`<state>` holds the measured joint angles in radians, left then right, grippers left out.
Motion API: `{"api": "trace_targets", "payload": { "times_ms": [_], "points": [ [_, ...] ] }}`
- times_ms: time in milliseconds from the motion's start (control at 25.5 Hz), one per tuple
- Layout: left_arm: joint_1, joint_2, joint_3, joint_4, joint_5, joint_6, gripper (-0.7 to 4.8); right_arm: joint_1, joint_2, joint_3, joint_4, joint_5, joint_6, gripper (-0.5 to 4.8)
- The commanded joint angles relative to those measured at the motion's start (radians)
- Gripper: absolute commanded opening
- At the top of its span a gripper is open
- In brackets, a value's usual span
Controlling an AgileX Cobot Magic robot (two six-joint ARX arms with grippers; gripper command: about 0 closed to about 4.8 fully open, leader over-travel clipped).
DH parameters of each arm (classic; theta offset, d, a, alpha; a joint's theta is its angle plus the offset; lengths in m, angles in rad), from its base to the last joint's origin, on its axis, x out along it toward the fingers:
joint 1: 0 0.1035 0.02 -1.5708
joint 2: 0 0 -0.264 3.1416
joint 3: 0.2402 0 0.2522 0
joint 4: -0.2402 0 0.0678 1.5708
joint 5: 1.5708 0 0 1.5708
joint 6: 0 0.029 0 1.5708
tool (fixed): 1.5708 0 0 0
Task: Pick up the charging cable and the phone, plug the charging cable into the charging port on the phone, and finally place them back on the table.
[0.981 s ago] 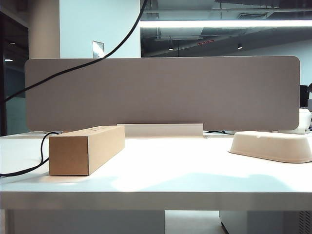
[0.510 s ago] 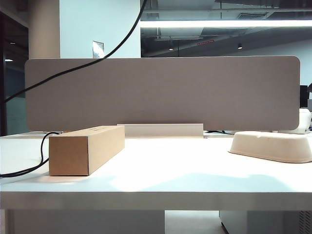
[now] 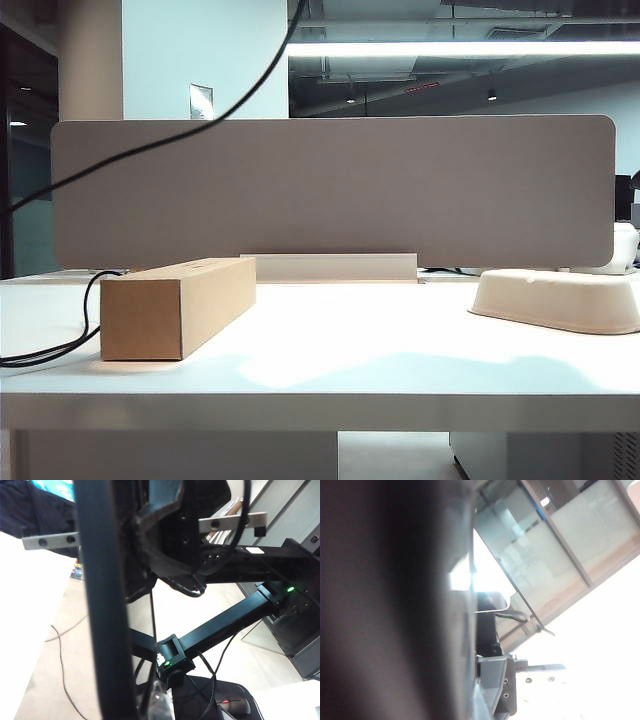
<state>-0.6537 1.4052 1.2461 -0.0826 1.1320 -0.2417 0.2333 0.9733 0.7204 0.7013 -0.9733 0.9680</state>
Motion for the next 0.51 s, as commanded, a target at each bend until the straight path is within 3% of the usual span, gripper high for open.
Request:
{"api": "trace_targets", "payload": {
  "times_ms": [39,235,392,510],
  "points": [
    [0.000,0.002,0.006,0.045,-0.016,-0.003,-0.06,0.005,-0.002,0.006,-0.002,-0.041,-0.023,-0.02],
    [0.000,0.015,0.008,0.043,-0.032,-0.002,-0.06,0.005,-0.002,0.006,-0.024,-0.073,-0.048,-0.02],
    [0.008,0.015,0.008,0.000,-0.032,0.002,0.04,0.000,0.002,0.006,-0.024,-0.012,-0.086,-0.02],
    [0.028,0.016,0.007,-0.055,-0.037,0.011,0.82,0.000,0.023,0.006,-0.028,-0.002,-0.089,-0.02]
  ]
}}
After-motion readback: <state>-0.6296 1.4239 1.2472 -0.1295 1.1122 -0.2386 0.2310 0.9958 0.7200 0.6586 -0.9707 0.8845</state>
